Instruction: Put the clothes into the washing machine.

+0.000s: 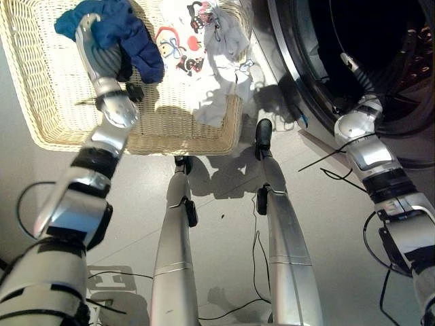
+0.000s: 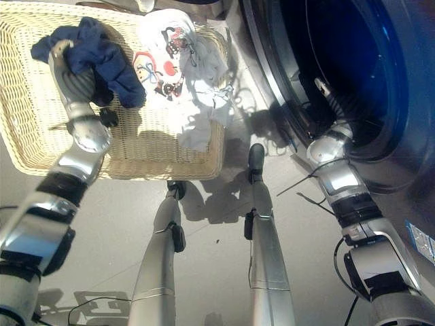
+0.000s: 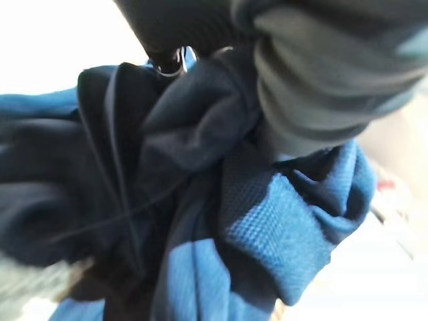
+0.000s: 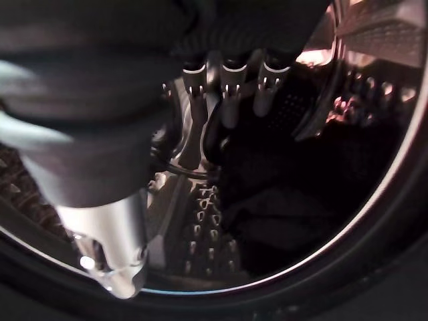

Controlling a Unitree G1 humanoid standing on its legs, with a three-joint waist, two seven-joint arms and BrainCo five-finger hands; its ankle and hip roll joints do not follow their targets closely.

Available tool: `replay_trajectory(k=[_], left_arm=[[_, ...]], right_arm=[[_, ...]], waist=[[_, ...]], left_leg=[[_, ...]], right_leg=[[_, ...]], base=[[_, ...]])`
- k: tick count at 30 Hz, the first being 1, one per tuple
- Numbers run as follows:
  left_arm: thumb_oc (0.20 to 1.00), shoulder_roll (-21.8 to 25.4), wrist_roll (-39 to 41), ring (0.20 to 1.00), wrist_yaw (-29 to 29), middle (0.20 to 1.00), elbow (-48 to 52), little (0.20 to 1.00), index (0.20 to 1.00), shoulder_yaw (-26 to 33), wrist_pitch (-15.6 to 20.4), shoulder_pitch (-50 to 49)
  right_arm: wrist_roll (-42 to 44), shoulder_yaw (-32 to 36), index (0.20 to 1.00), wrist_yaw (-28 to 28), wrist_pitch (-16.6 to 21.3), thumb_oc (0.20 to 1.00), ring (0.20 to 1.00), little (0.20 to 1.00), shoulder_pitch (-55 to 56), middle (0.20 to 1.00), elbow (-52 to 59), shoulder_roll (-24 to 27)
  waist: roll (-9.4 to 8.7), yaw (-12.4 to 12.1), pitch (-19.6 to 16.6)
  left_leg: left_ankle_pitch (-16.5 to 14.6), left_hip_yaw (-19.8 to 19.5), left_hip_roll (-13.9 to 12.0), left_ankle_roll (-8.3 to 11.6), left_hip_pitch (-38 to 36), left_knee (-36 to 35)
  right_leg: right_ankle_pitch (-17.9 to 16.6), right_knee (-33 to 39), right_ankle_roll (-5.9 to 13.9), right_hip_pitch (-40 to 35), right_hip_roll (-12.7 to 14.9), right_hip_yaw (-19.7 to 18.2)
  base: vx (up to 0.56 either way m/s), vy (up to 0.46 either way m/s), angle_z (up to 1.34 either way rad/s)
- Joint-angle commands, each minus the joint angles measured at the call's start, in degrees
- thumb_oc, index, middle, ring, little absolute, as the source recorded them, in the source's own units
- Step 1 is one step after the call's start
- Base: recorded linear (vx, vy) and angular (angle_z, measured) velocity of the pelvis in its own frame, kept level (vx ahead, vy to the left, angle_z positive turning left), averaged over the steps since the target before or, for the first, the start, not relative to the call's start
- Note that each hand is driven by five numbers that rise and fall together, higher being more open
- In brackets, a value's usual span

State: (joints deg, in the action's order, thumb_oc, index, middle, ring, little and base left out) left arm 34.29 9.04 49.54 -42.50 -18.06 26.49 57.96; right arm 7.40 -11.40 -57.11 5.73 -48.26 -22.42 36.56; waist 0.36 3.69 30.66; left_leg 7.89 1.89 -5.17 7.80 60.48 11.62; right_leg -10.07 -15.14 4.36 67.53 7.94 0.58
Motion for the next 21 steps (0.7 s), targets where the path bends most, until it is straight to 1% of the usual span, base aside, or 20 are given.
replay_trajectory(k=[1,3,4,5,6,7,8,11,12,13,14,16,17,19,21], left_arm=[[0.200,-2.05,-3.33,0.200,7.19,0.200,3.55,0.200,0.200,4.41,9.50,-3.81],[0.200,-3.41,-6.39,0.200,8.70,0.200,6.43,0.200,0.200,5.81,12.19,-5.63],[0.200,-4.94,-10.54,0.200,9.56,0.200,9.24,0.200,0.200,6.80,14.52,-7.29],[0.200,-5.60,-12.12,0.200,9.63,0.200,10.33,0.200,0.200,7.04,15.01,-7.88],[0.200,-6.10,-13.63,0.200,9.73,0.200,11.72,0.200,0.200,7.17,15.28,-8.52],[0.200,-6.89,-17.17,0.200,9.84,0.200,14.93,0.200,0.200,7.13,15.54,-9.96],[0.200,-7.38,-19.24,0.200,8.22,0.200,18.74,0.200,0.200,6.97,15.91,-11.43],[0.200,-7.57,-21.71,0.200,7.01,0.200,22.24,0.200,0.200,6.86,16.05,-12.79],[0.200,-7.60,-23.18,0.200,5.52,0.200,25.04,0.200,0.200,6.62,15.64,-13.52],[0.200,-7.49,-23.99,0.200,5.07,0.200,26.23,0.200,0.200,6.42,15.52,-13.84],[0.200,-7.31,-24.11,0.200,3.16,0.200,28.52,0.200,0.200,6.07,15.54,-14.70],[0.200,-7.19,-24.71,0.200,1.47,0.200,30.64,0.200,0.200,5.99,15.80,-15.47],[0.200,-6.91,-26.22,0.200,-0.07,0.200,32.62,0.200,0.200,5.54,15.74,-16.06],[0.200,-6.68,-26.38,0.200,-1.76,0.200,34.99,0.200,0.200,5.21,15.52,-16.56],[0.200,-6.71,-25.92,0.200,-3.96,0.200,36.50,0.200,0.200,5.28,16.07,-16.89]], right_arm=[[-3.13,2.74,1.000,-2.25,3.94,1.000,1.000,1.000,2.87,1.000,6.72,-0.99],[-3.99,3.71,1.000,-1.71,4.26,1.000,1.000,1.000,4.14,1.000,8.44,-1.91],[-4.60,4.31,1.000,-0.93,5.18,1.000,1.000,1.000,5.18,1.000,9.86,-2.84],[-4.88,4.50,1.000,-0.64,5.46,1.000,1.000,1.000,5.49,1.000,10.29,-3.20],[-5.10,4.74,1.000,-0.35,5.80,1.000,1.000,1.000,5.87,1.000,10.81,-3.50],[-5.27,5.23,1.000,0.54,6.72,1.000,1.000,1.000,6.92,1.000,12.15,-4.25],[-4.53,5.77,1.000,2.45,7.75,1.000,1.000,1.000,7.98,1.000,13.98,-5.22],[-4.48,6.21,1.000,4.01,8.82,1.000,1.000,1.000,9.15,1.000,15.52,-6.01],[-4.08,6.46,1.000,5.48,9.66,1.000,1.000,1.000,10.08,1.000,16.77,-6.64],[-3.56,6.48,1.000,6.46,9.97,1.000,1.000,1.000,10.52,1.000,17.37,-6.93],[-2.40,6.63,1.000,8.79,10.43,1.000,1.000,1.000,11.51,1.000,18.61,-7.41],[-1.47,6.70,1.000,11.76,11.02,1.000,1.000,1.000,12.23,1.000,19.74,-7.91],[-0.72,6.11,1.000,14.14,11.97,1.000,1.000,1.000,13.22,1.000,21.11,-8.31],[0.36,5.67,1.000,17.27,12.15,1.000,1.000,1.000,14.08,1.000,22.64,-8.81],[0.36,5.31,1.000,19.08,12.63,1.000,1.000,1.000,14.63,1.000,23.66,-9.21]], waist=[[0.91,-0.51,-0.86],[0.96,-0.77,-0.86],[1.04,-1.09,-0.86],[1.08,-1.24,-0.86],[1.14,-1.38,-0.86],[1.26,-1.64,-0.86],[1.34,-1.89,-0.86],[1.46,-2.10,-0.86],[1.52,-2.22,-0.86],[1.55,-2.27,-0.86],[1.61,-2.36,-0.86],[1.74,-2.51,-0.86],[1.81,-2.57,-0.86],[1.88,-2.59,-0.86],[1.90,-2.61,-0.86]], left_leg=[[-4.08,-1.16,4.78,-3.21,0.00,2.44],[-4.14,-1.43,5.02,-3.39,0.03,2.46],[-4.15,-1.68,5.23,-3.59,0.07,2.48],[-4.16,-1.74,5.31,-3.65,0.10,2.48],[-4.15,-1.83,5.42,-3.73,0.13,2.49],[-4.13,-2.05,5.68,-3.92,0.10,2.60],[-4.05,-2.17,5.93,-4.11,0.20,2.77],[-4.00,-2.19,6.17,-4.32,0.26,2.90],[-4.02,-2.23,6.33,-4.46,0.25,3.06],[-3.98,-2.22,6.39,-4.52,0.22,3.13],[-3.89,-2.18,6.52,-4.63,0.10,3.30],[-3.73,-2.14,6.67,-4.74,-0.09,3.25],[-3.60,-2.07,6.77,-4.88,-0.28,3.33],[-3.45,-1.98,6.85,-4.99,-0.38,3.47],[-3.34,-1.88,6.90,-5.06,-0.51,3.46]], right_leg=[[4.95,-4.58,3.63,-2.19,-4.34,5.46],[4.89,-4.60,3.63,-2.22,-4.27,5.58],[4.78,-4.62,3.62,-2.24,-4.08,5.80],[4.74,-4.65,3.63,-2.19,-3.99,5.88],[4.67,-4.67,3.63,-2.15,-3.92,5.94],[4.48,-4.74,3.62,-2.20,-3.79,6.09],[4.25,-4.87,3.60,-2.12,-3.71,6.20],[4.05,-4.96,3.61,-2.06,-3.55,6.41],[3.92,-4.94,3.65,-2.13,-3.34,6.57],[3.84,-4.97,3.65,-2.19,-3.28,6.62],[3.69,-5.07,3.66,-2.33,-3.18,6.76],[3.57,-5.06,3.68,-2.54,-3.10,6.91],[3.40,-5.20,3.69,-2.64,-2.96,7.05],[3.26,-5.33,3.70,-2.75,-2.89,7.14],[3.14,-5.36,3.74,-2.80,-2.83,7.21]], base=[[0.00,-0.027,0.04],[0.00,-0.031,0.04],[0.00,0.000,0.00],[0.00,0.000,0.00],[0.00,0.000,0.00],[0.01,-0.041,0.03],[0.01,-0.040,0.04],[0.01,-0.018,0.06],[0.00,0.000,0.00],[0.00,0.000,0.00],[0.00,0.000,0.00],[0.00,-0.005,0.02],[0.00,-0.010,0.04],[0.00,-0.006,0.02],[0.00,0.000,0.00]])
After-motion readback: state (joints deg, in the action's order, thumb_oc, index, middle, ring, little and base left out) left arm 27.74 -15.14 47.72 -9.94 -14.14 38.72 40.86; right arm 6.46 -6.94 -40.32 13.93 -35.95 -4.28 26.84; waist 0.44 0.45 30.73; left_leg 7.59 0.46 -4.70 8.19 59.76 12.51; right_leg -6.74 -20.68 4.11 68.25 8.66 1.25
